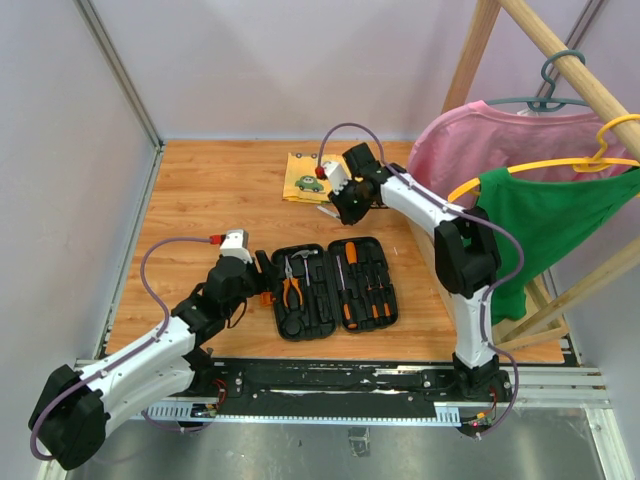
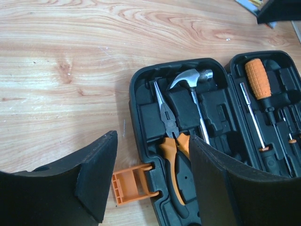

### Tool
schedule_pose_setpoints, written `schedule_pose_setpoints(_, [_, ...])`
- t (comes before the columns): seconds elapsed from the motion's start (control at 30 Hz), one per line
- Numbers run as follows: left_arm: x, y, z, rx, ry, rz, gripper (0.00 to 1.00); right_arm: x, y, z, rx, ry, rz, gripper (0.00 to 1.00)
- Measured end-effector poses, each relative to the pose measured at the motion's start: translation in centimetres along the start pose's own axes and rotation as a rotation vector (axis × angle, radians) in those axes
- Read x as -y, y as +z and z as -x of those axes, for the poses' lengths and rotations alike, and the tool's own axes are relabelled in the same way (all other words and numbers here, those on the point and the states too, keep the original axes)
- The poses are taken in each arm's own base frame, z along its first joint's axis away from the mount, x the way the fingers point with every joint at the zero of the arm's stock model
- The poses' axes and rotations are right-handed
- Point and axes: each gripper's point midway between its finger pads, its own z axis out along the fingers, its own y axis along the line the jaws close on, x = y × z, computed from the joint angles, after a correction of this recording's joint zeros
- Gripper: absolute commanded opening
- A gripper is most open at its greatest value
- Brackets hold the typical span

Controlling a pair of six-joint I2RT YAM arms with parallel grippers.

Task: Sort the tools into containers
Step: Place the utility knife in the storage box.

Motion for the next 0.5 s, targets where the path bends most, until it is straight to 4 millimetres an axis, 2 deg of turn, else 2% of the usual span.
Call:
schedule_pose_setpoints(0.2, [-0.1, -0.1, -0.1, 0.004, -0.002, -0.003, 0.66, -3.1, -2.4, -3.0, -0.031, 0.073, -0.003, 0.08])
schedule_pose_setpoints(0.33, [0.0, -0.2, 0.1, 0.012, -0.005, -0.008, 0.66, -5.2, -4.3, -3.5, 0.005, 0.132, -0.028, 0.09])
schedule_pose_setpoints(0.5, [0.0, -0.4, 0.2, 0.018, -0.007, -0.011, 0.66, -8.4, -5.1, -5.3, 0.033, 0.255, -0.048, 0.08])
